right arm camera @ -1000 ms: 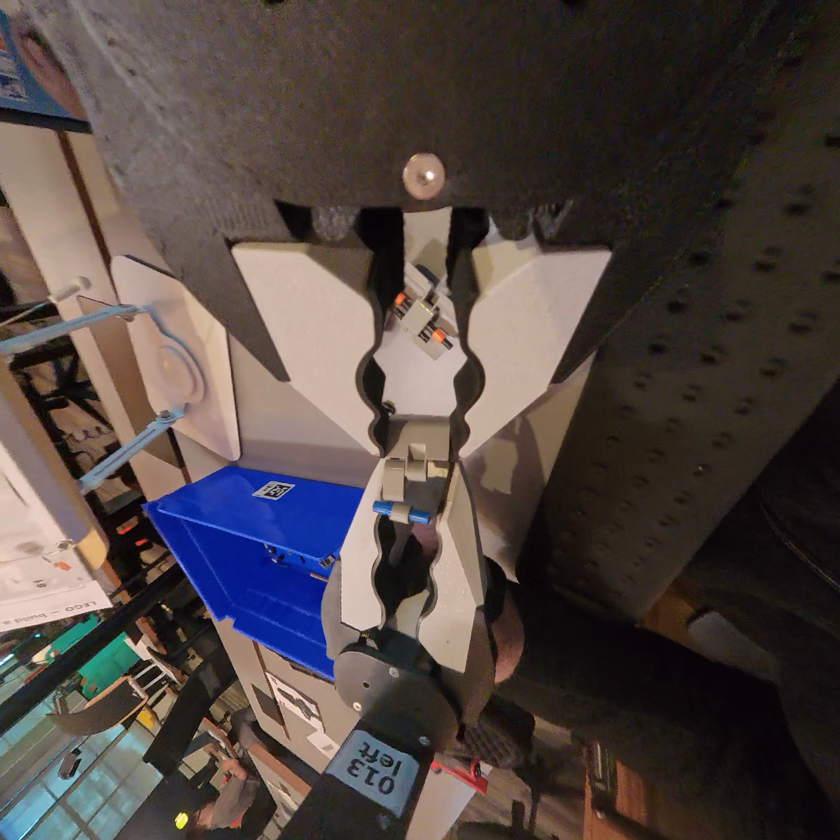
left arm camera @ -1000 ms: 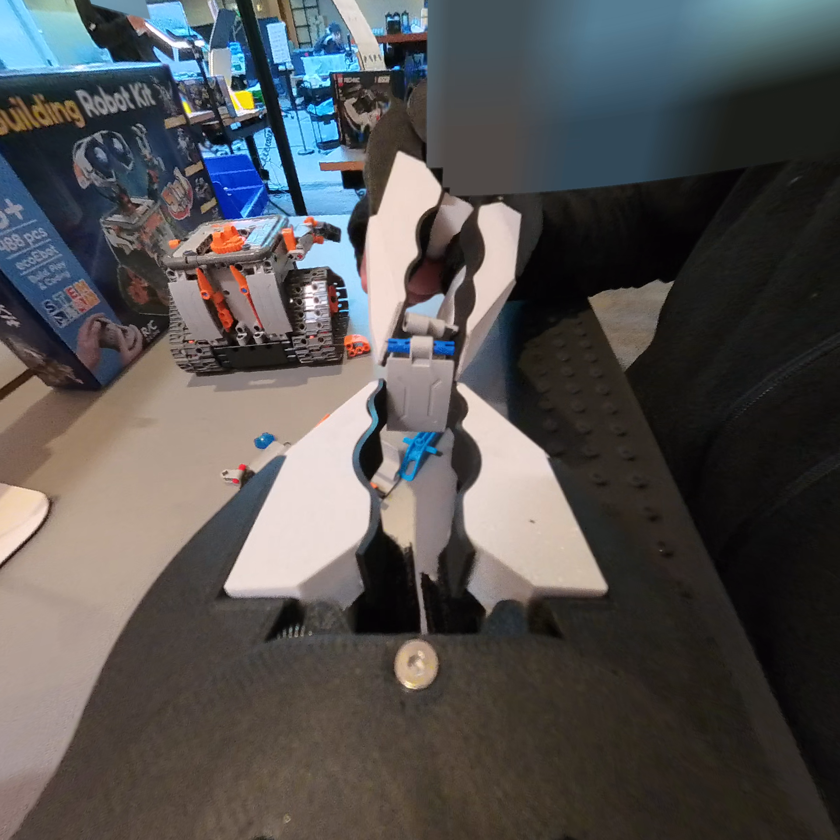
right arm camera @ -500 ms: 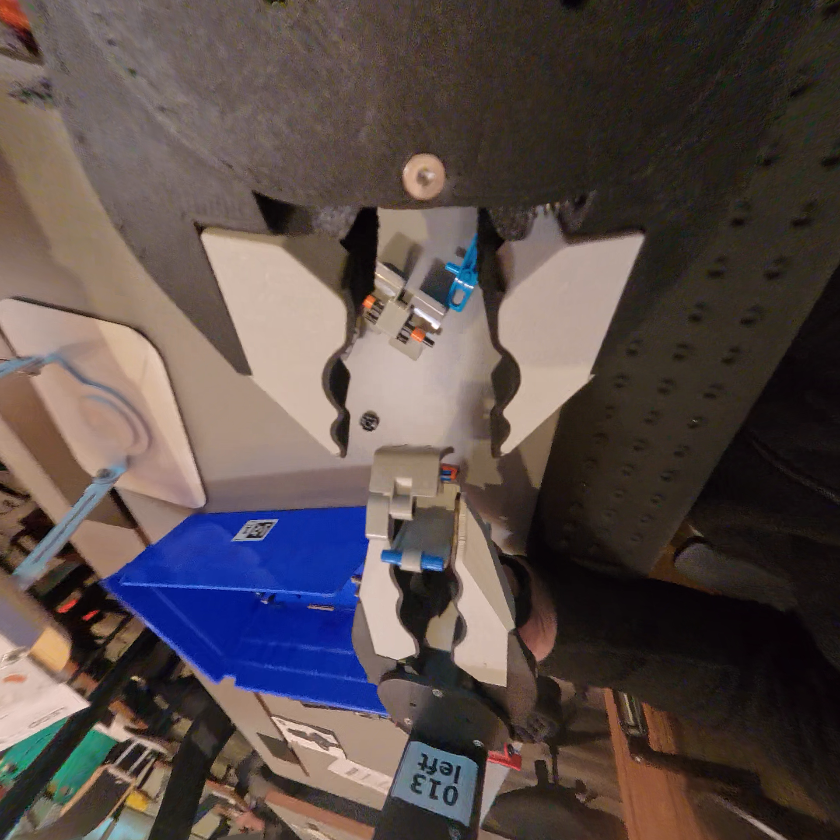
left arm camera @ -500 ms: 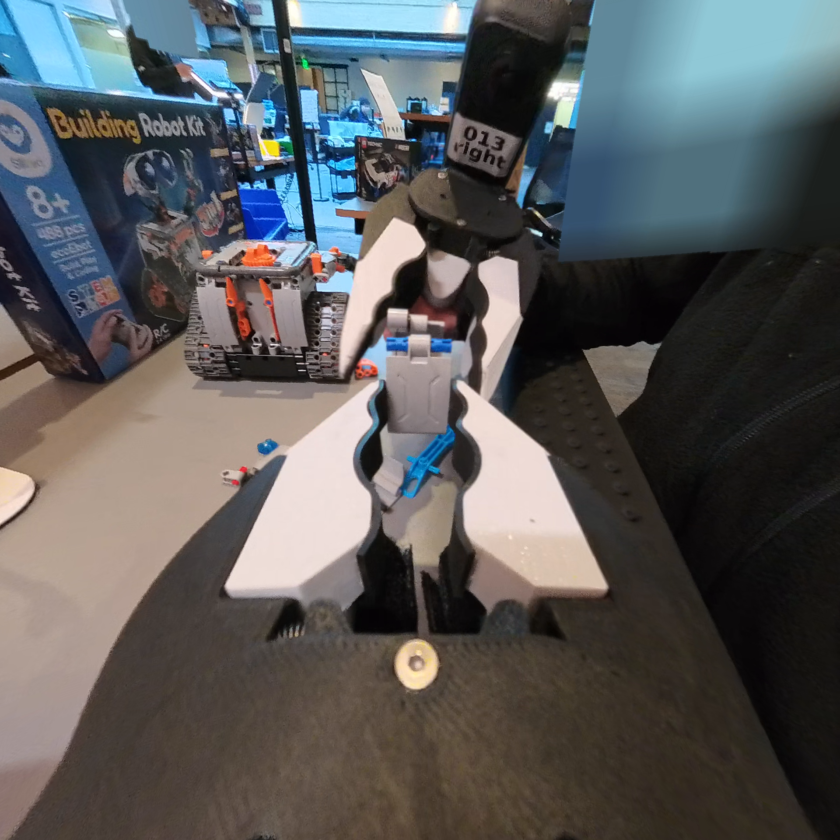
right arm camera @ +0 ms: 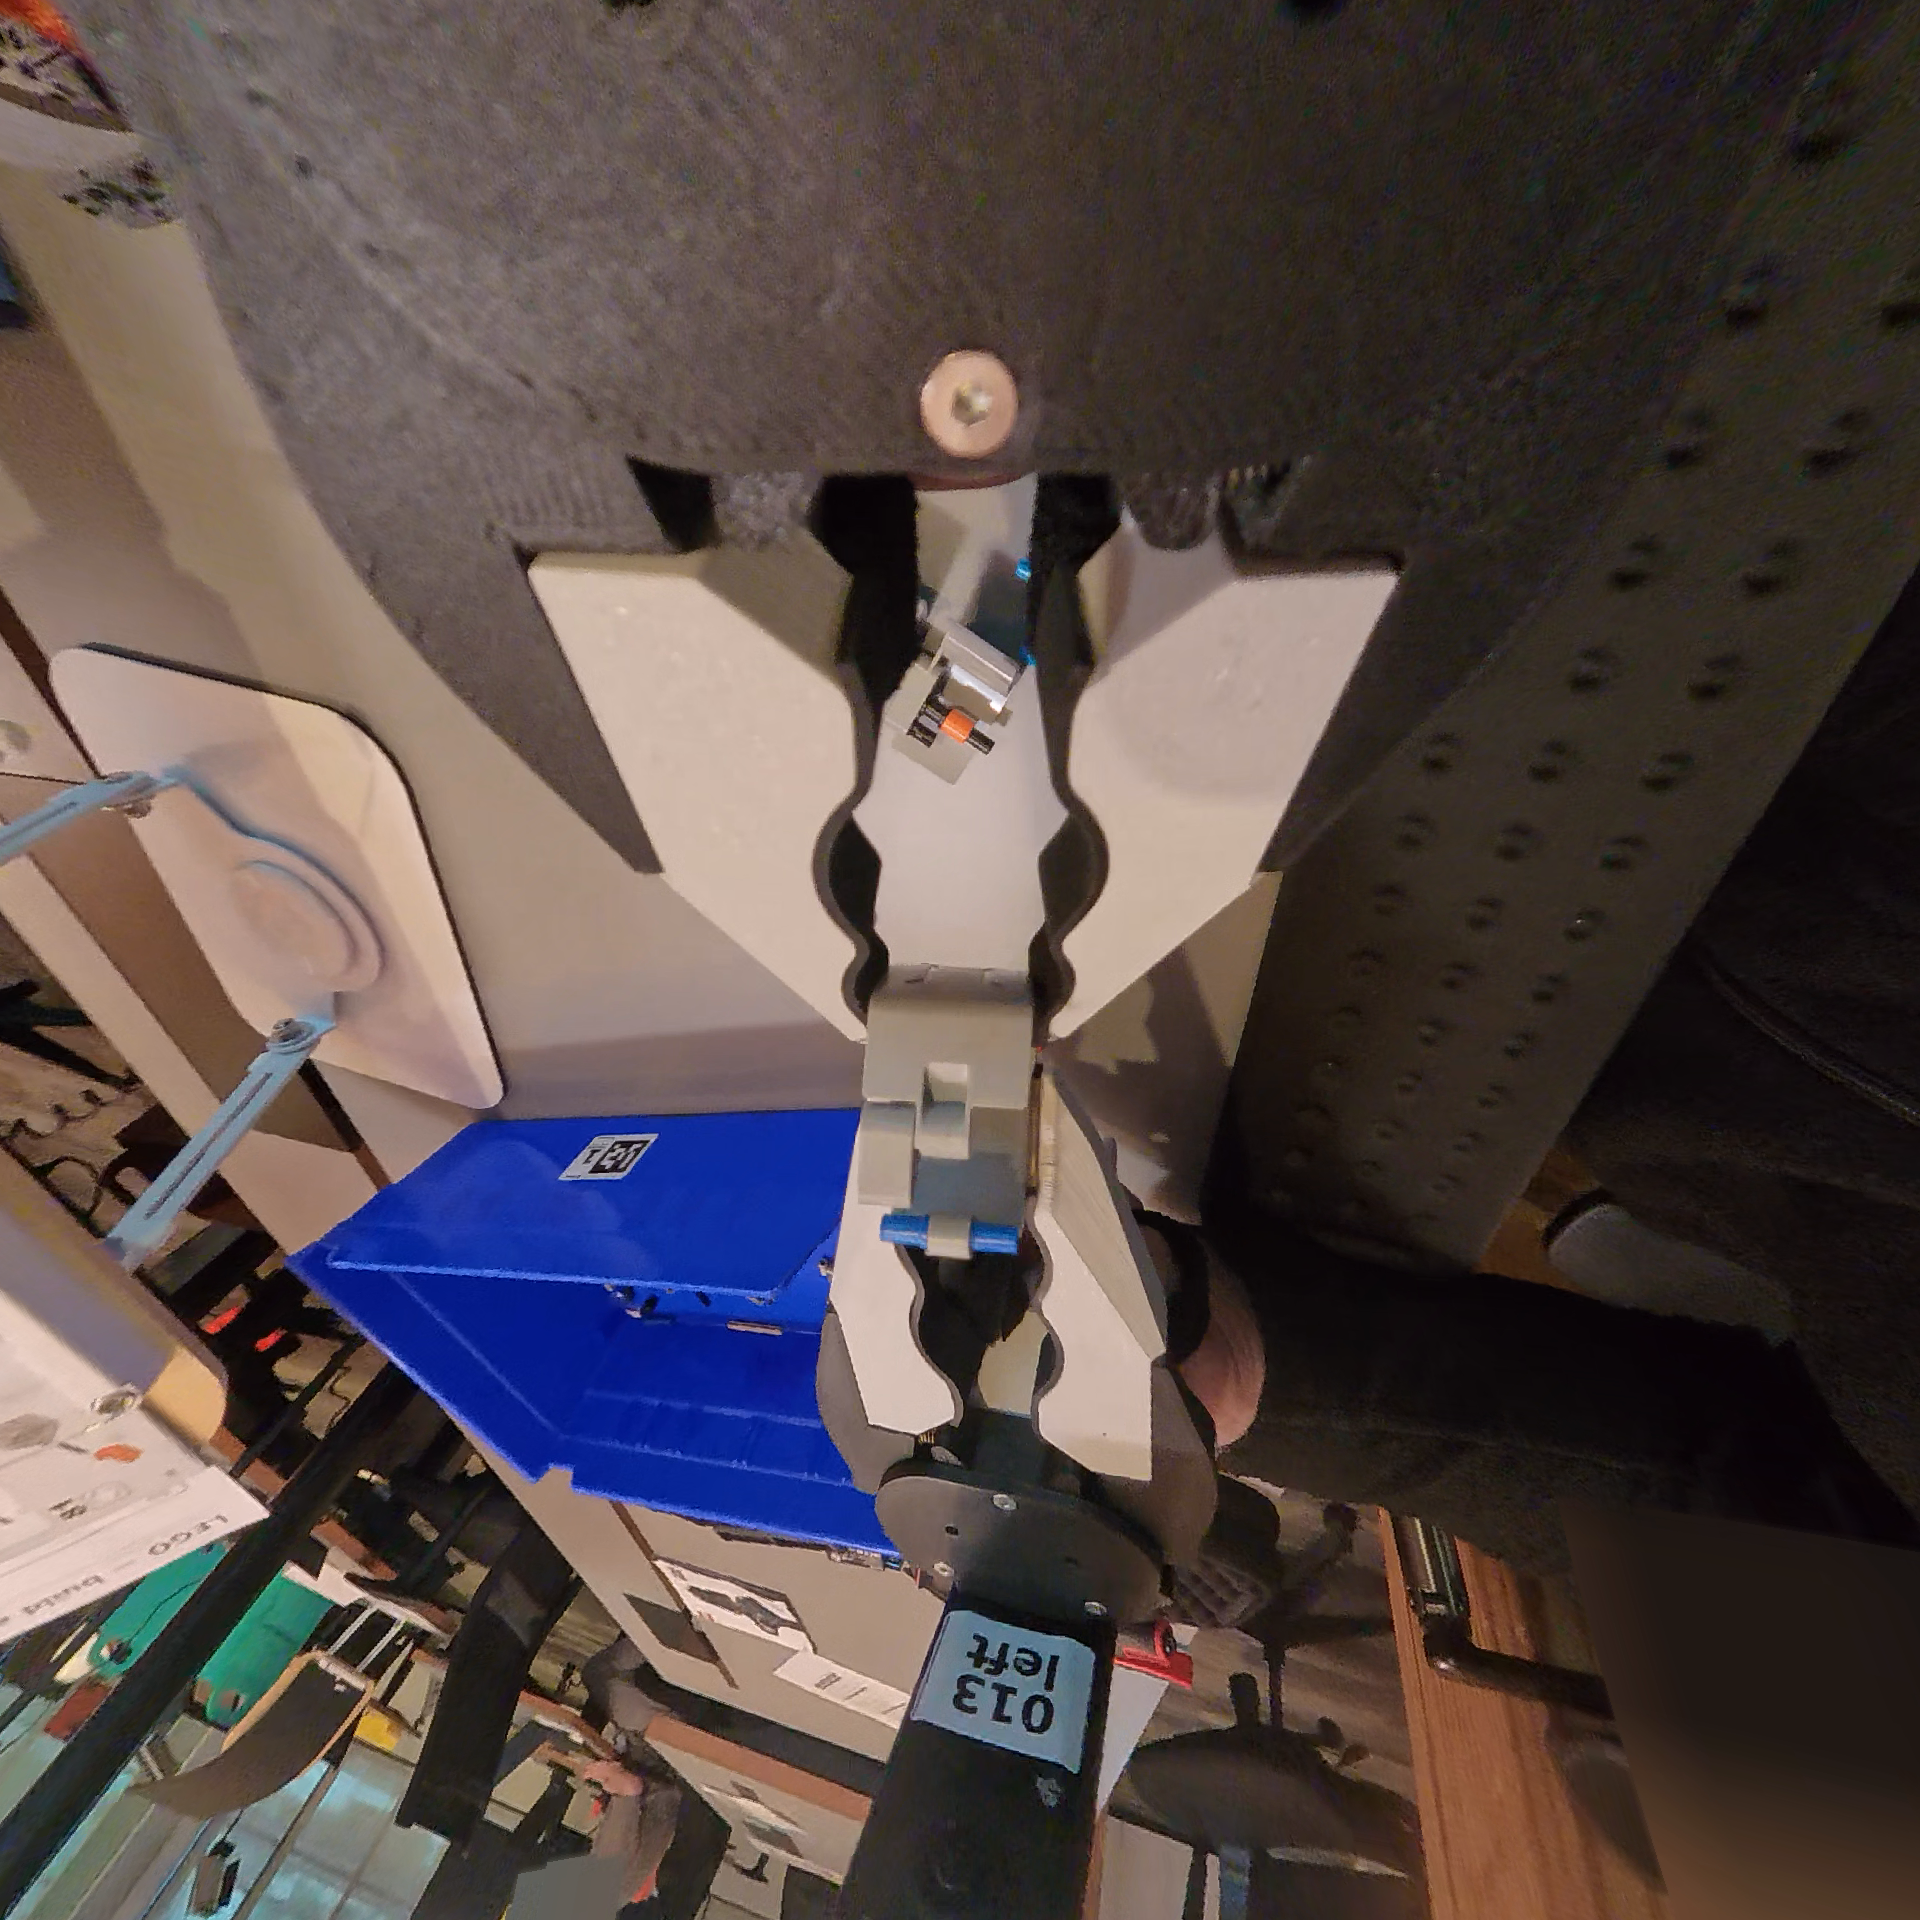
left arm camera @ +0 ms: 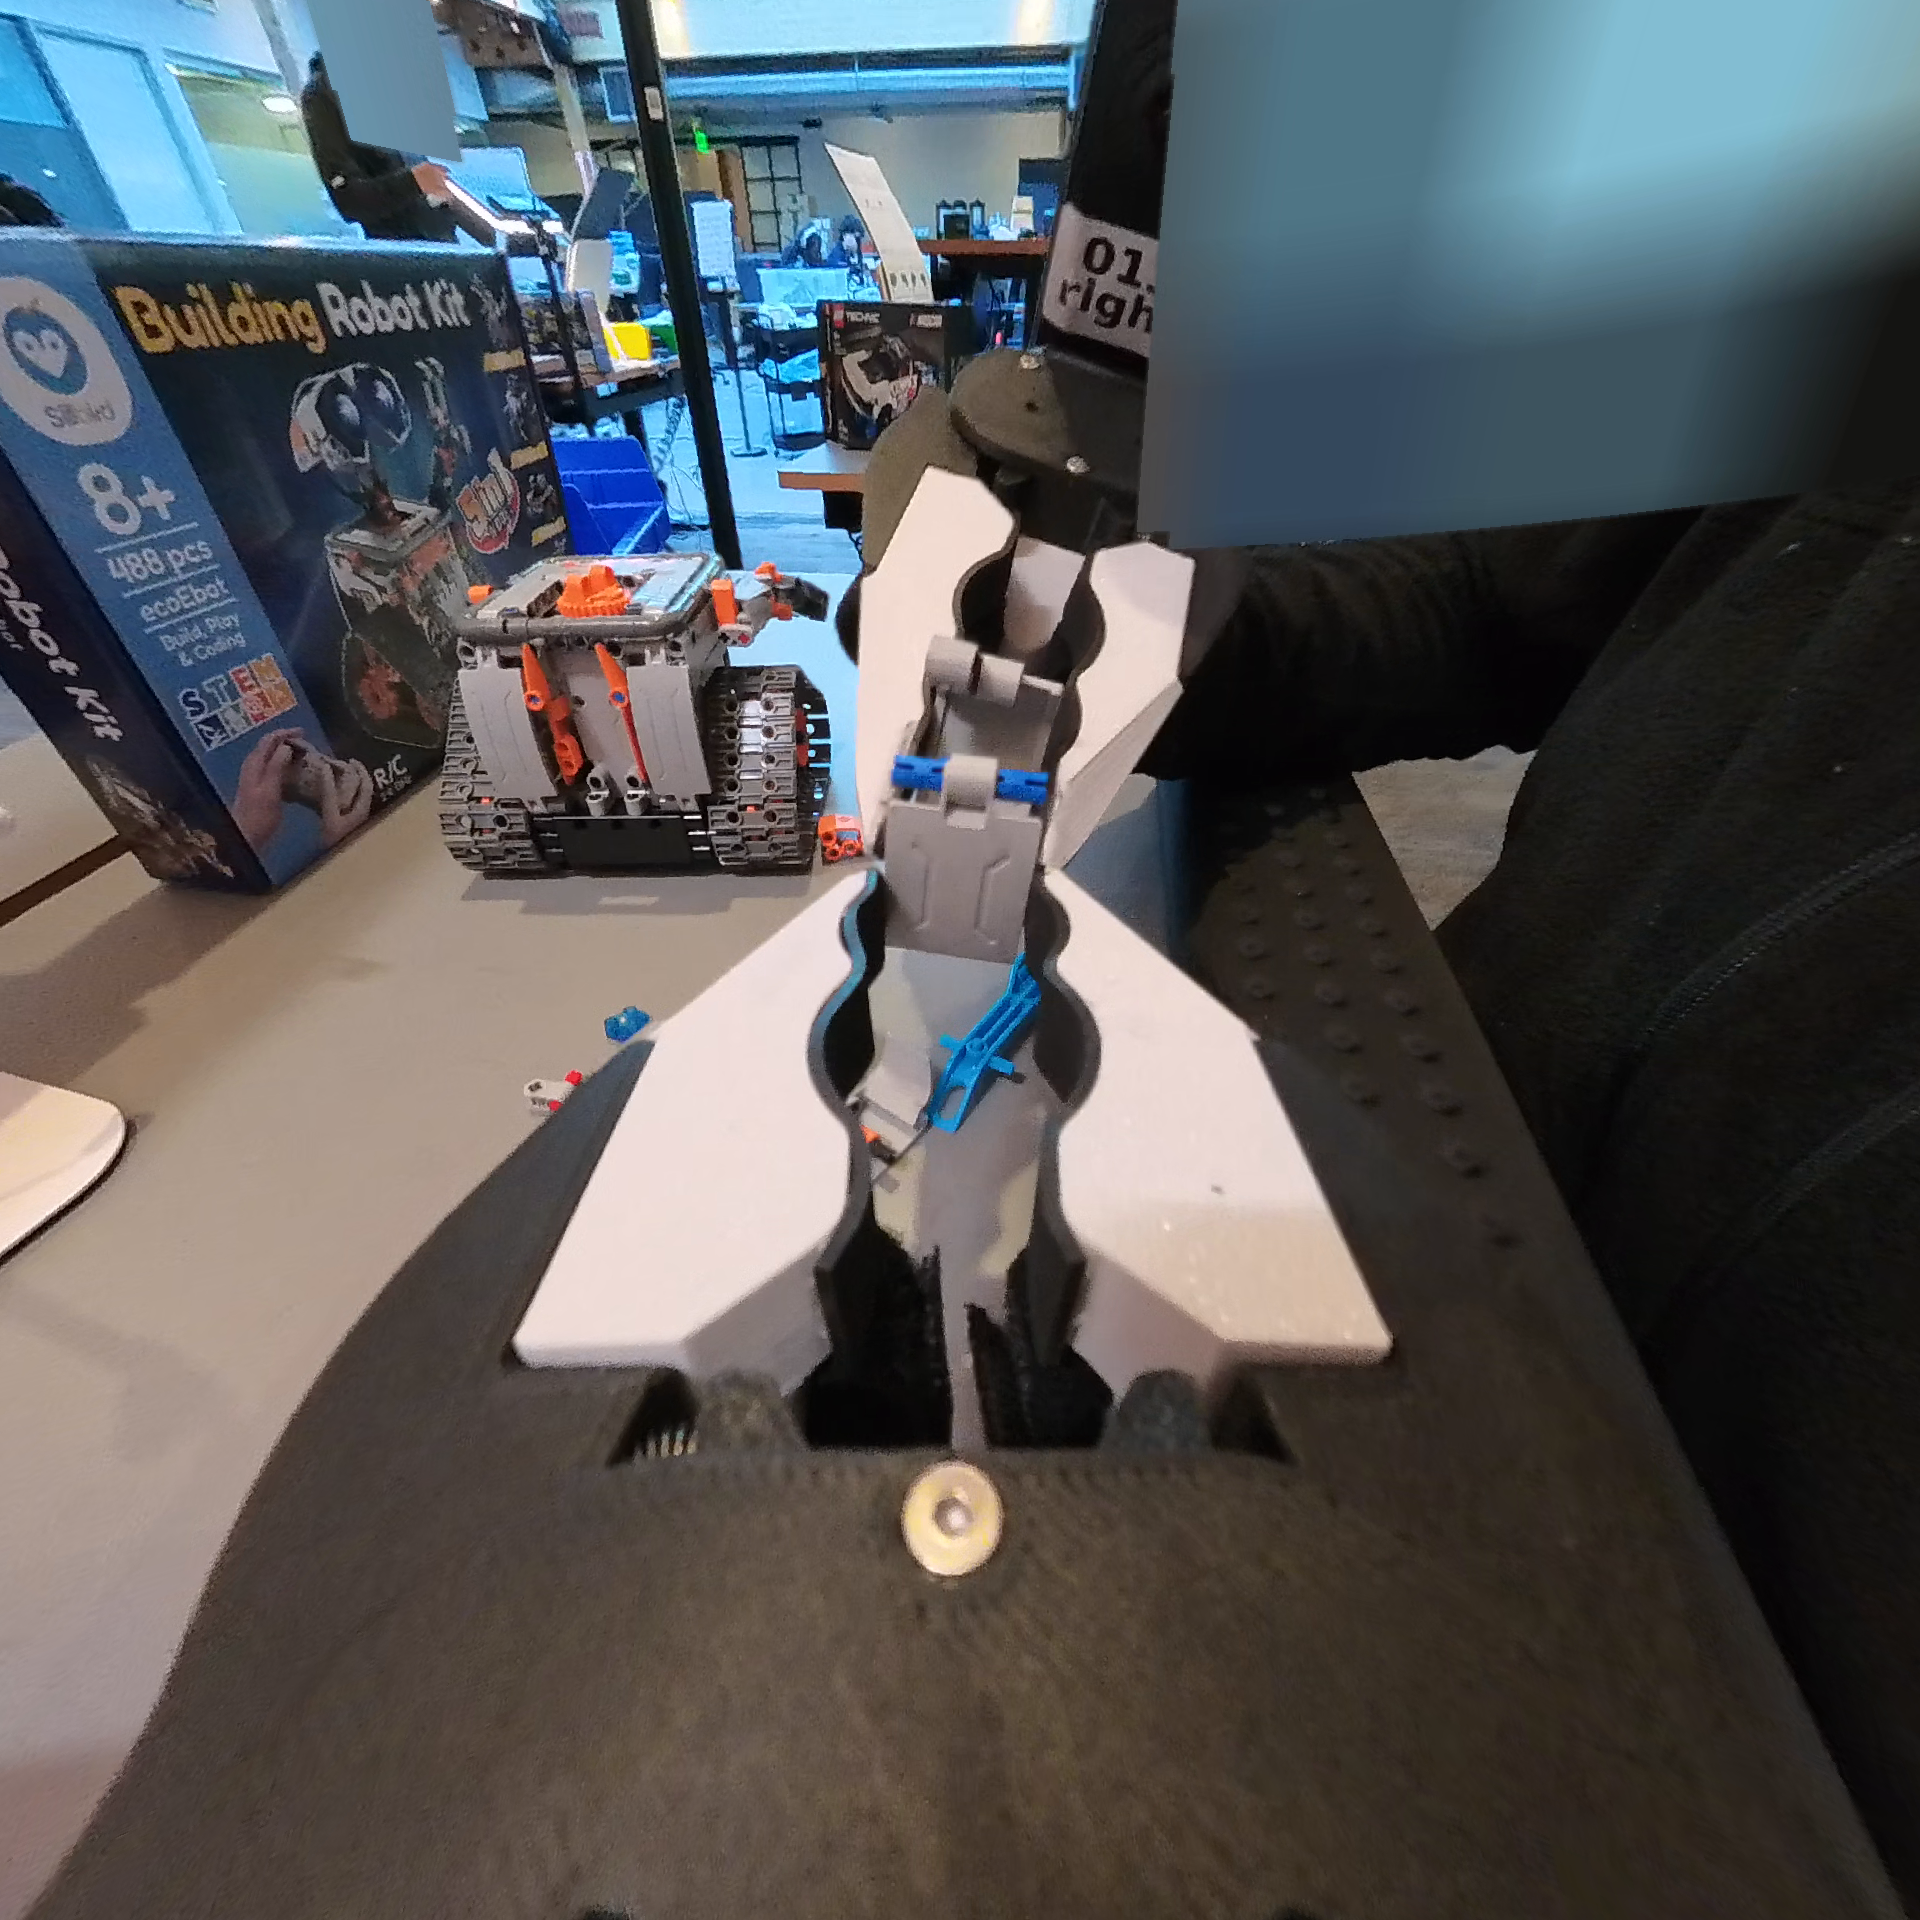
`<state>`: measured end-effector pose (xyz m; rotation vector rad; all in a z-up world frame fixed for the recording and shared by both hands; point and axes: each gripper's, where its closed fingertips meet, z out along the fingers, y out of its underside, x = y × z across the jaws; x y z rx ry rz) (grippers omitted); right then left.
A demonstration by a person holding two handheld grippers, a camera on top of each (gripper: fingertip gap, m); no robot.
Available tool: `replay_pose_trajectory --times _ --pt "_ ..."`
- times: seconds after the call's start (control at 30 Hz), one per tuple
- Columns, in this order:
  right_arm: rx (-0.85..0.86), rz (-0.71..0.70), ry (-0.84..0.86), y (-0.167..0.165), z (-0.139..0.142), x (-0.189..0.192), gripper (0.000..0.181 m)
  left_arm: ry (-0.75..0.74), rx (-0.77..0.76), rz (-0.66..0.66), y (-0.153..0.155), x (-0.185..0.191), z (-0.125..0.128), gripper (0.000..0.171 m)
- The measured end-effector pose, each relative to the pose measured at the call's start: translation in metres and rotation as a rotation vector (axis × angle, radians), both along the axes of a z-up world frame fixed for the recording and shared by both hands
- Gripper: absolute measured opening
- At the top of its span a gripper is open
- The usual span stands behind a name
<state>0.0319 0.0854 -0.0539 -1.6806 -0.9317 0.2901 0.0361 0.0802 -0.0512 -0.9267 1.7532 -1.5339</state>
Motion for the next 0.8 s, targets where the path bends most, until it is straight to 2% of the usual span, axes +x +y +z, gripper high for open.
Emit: replay_pose_trajectory --times 0.1,0.2,0.3,0.43,0.5,0.6,0.7,0.8 --pt "0.041 -0.007 -0.105 -0.001 -0.006 -0.002 0.024 0.020 0.015 -0.004 -0.001 -0.001 -0.004 0.024" --pt "0.068 -0.004 -0.140 -0.001 -0.006 -0.003 0.025 0.017 -0.018 -0.016 -0.002 -0.002 -0.003 0.024" --pt "0.044 -0.019 -0.113 0.002 -0.009 -0.002 0.024 -0.003 -0.021 0.010 0.000 -0.001 -0.001 0.023" --pt "-0.038 -0.002 0.069 0.005 -0.003 -0.005 0.024 -0.033 -0.042 0.015 0.000 -0.001 0.006 0.023" --pt "-0.029 0.001 0.070 0.006 -0.002 -0.005 0.024 -0.035 -0.027 0.026 0.001 -0.001 0.006 0.023" --pt "0.054 -0.025 -0.064 0.008 -0.002 -0.005 0.024 -0.009 -0.138 -0.003 0.003 -0.001 0.008 0.024" --pt "0.087 -0.050 -0.153 0.009 -0.008 -0.003 0.024 0.023 -0.169 -0.002 0.005 0.001 0.003 0.024" --pt "0.023 -0.043 0.032 0.010 0.002 -0.001 0.024 -0.032 -0.090 0.036 0.006 0.001 0.007 0.024"
